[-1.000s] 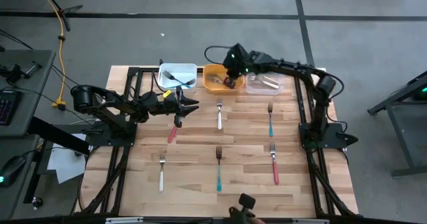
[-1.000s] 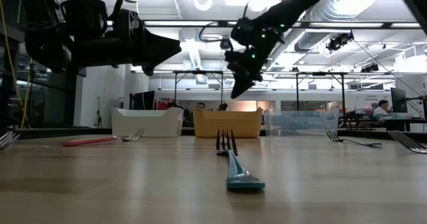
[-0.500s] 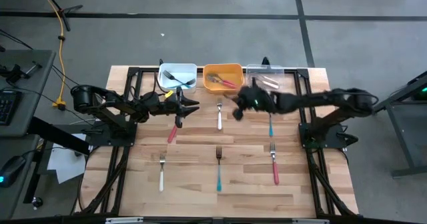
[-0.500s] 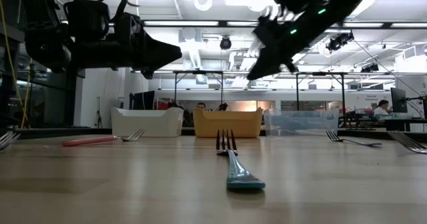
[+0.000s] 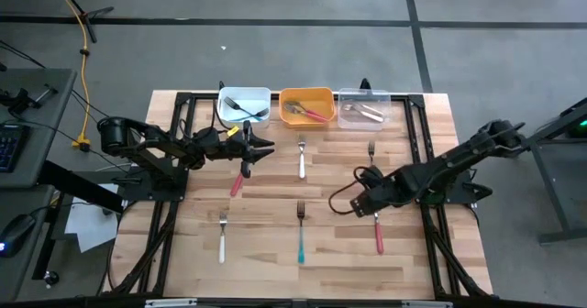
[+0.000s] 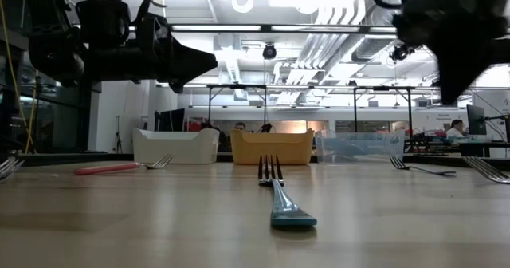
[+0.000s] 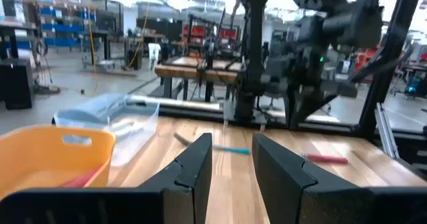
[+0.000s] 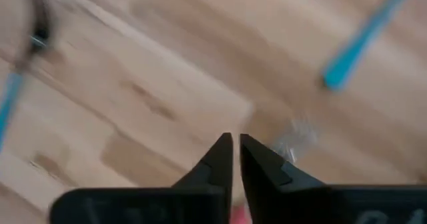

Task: Sort silverware by color (type)
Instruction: Put the bottom blue fork into the white bin

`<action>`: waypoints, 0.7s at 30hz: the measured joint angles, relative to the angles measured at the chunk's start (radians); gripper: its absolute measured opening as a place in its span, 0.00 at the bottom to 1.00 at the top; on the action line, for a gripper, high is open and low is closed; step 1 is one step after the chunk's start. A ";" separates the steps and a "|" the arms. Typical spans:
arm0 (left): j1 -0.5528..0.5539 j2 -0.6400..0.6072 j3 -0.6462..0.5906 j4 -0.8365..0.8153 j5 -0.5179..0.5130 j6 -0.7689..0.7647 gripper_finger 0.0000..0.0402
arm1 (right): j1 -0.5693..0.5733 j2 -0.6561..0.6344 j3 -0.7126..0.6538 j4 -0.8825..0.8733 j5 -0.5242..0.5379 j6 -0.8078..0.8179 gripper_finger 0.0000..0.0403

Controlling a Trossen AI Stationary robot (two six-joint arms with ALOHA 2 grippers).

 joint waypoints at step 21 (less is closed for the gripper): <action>0.000 0.000 0.000 0.012 0.000 0.000 0.25 | -0.164 0.241 0.000 0.593 -0.045 -0.369 0.43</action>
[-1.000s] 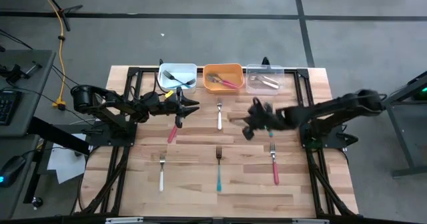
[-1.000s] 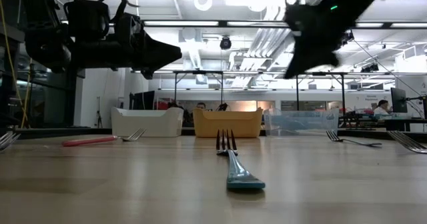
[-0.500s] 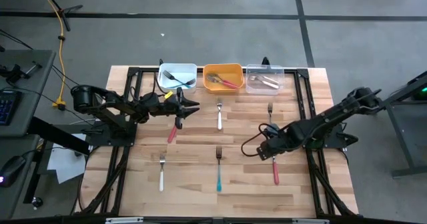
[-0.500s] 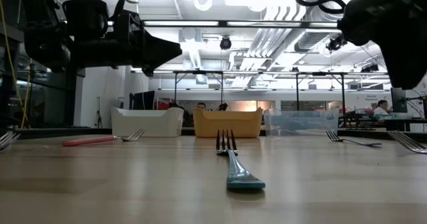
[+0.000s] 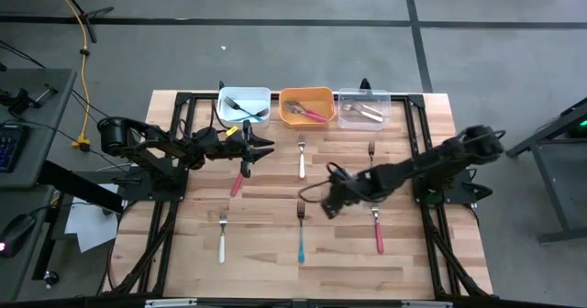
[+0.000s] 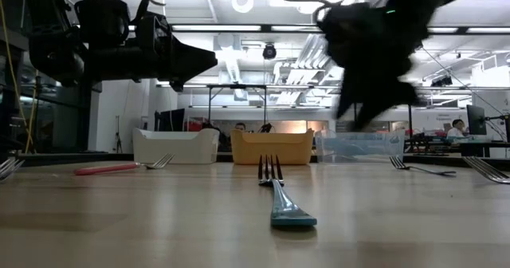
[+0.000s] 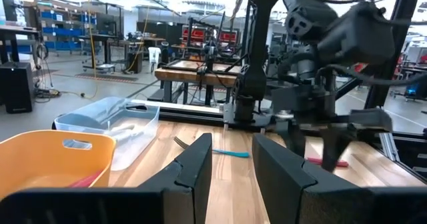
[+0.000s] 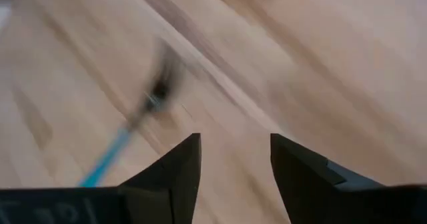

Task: Sort silverware by color (type)
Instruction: Put the bottom blue fork into the white bin

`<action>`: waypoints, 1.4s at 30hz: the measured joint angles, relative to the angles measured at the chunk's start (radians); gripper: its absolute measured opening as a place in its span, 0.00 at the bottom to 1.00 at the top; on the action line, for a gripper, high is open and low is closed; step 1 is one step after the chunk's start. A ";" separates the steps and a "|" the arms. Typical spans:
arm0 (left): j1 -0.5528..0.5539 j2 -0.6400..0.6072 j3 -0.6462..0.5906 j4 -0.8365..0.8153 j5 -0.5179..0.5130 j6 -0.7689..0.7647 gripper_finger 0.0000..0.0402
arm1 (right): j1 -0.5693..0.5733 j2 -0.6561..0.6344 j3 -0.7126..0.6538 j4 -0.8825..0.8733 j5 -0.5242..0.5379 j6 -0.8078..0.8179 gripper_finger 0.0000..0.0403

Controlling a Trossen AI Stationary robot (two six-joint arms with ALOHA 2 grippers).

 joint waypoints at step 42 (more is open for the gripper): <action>0.000 0.000 0.000 -0.017 0.002 -0.027 0.25 | -0.279 0.389 0.001 0.698 -0.651 -0.685 0.05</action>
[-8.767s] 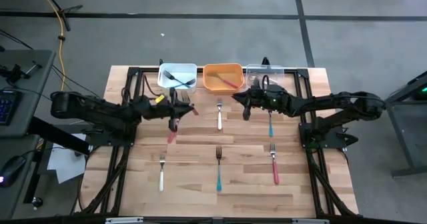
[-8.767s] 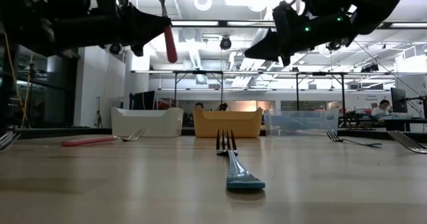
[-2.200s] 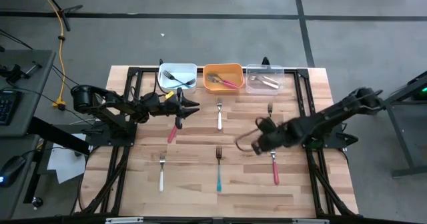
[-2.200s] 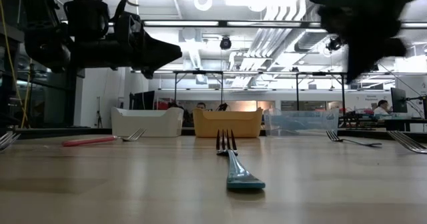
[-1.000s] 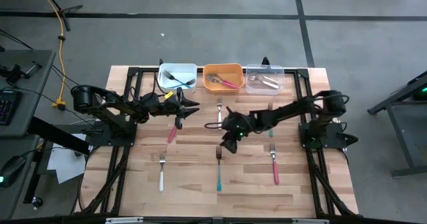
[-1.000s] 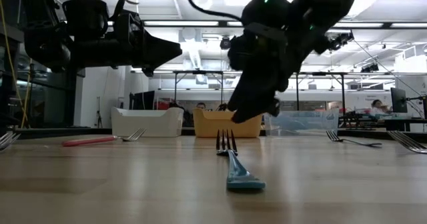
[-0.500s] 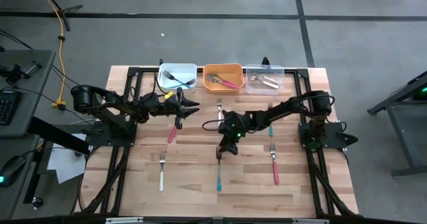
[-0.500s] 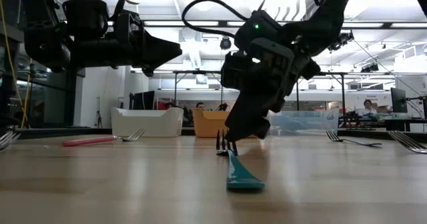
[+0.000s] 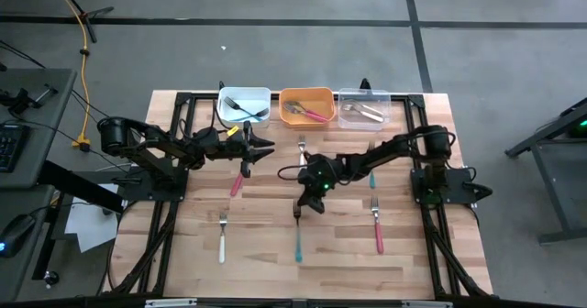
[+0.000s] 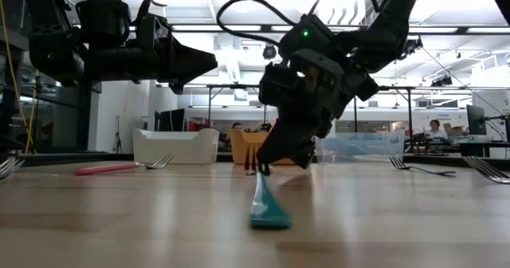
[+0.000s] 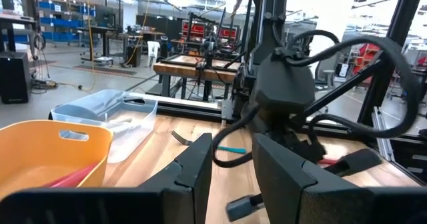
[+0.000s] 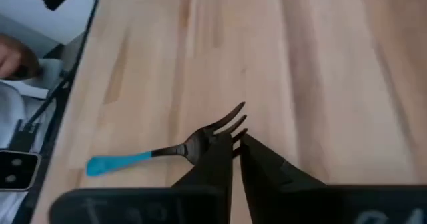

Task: Sort silverware by color (type)
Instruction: Put the bottom blue fork into the white bin

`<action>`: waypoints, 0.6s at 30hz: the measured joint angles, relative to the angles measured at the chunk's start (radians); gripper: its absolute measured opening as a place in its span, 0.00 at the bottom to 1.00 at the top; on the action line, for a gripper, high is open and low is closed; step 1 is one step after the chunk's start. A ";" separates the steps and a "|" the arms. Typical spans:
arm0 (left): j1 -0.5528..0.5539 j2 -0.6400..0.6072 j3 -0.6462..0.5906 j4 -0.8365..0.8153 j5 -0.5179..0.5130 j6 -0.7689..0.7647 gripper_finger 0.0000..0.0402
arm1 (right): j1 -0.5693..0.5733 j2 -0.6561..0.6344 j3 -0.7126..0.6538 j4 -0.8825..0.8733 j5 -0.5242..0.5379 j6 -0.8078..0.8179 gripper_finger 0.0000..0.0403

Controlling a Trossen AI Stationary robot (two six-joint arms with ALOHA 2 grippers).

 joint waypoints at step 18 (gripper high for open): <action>0.022 0.000 0.000 -0.158 0.036 -0.194 0.25 | -0.114 -0.329 0.000 -0.197 0.145 -0.161 0.01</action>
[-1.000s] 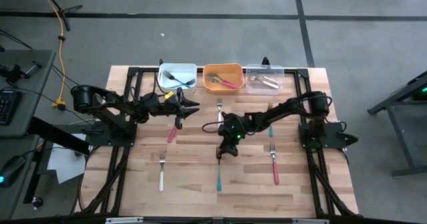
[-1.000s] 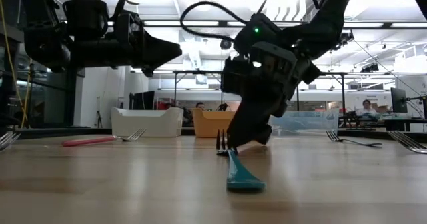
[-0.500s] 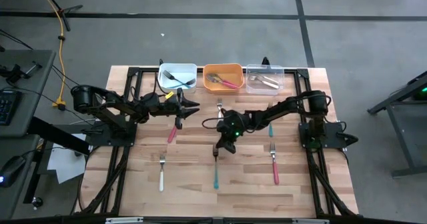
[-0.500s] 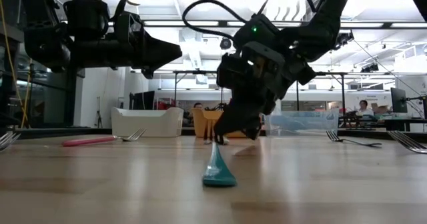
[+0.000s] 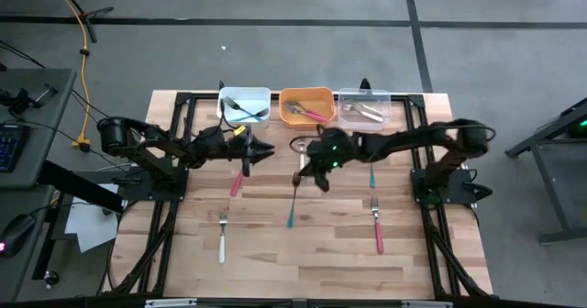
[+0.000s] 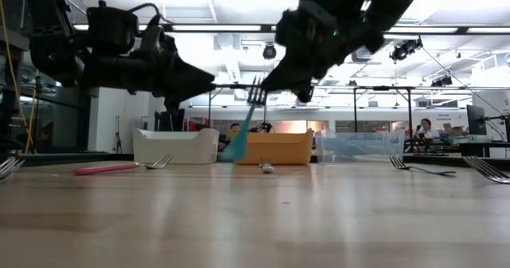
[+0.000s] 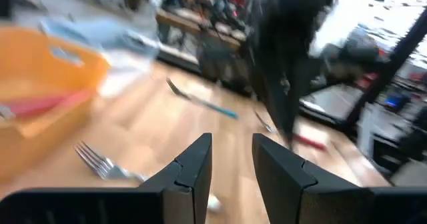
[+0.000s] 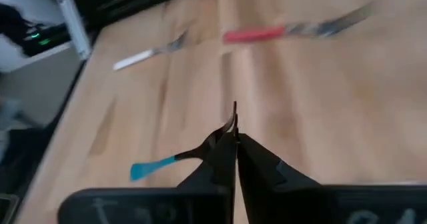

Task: Sort silverware by color (type)
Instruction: Put the bottom blue fork into the white bin

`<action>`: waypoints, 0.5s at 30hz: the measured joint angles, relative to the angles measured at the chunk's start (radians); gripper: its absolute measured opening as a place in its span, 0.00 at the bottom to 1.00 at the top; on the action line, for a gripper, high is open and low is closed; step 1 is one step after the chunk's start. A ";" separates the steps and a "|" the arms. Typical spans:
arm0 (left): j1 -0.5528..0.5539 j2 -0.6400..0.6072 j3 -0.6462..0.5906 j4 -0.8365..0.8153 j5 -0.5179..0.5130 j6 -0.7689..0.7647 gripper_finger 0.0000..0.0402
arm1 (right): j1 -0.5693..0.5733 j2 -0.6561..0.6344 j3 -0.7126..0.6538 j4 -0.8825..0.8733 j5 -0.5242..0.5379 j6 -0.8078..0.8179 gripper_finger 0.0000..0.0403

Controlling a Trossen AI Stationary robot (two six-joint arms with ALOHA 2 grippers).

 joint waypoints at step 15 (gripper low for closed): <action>-0.158 0.000 0.251 -0.373 0.021 -0.038 0.44 | -0.081 -0.120 0.125 -0.239 0.112 -0.280 0.01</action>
